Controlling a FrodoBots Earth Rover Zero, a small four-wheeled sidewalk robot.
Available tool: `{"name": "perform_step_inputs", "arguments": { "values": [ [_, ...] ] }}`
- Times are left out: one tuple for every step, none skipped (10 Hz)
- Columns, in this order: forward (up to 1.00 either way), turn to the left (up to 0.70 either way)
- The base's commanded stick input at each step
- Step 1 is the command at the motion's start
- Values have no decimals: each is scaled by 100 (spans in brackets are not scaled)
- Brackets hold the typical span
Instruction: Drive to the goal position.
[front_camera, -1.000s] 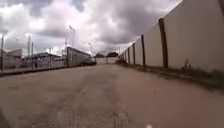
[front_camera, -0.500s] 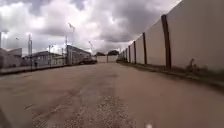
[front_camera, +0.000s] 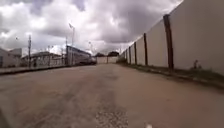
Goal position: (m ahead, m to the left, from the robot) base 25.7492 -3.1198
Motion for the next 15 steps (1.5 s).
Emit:
{"name": "perform_step_inputs", "arguments": {
  "values": [
    [50, -1],
    [50, -1],
    [50, -1],
    [50, -1],
    [50, -1],
    [50, -1],
    [50, -1],
    [50, -1],
    [50, -1],
    [50, -1],
    [50, -1],
    [50, -1],
    [50, -1],
    [50, -1],
    [50, -1]
  ]
}}
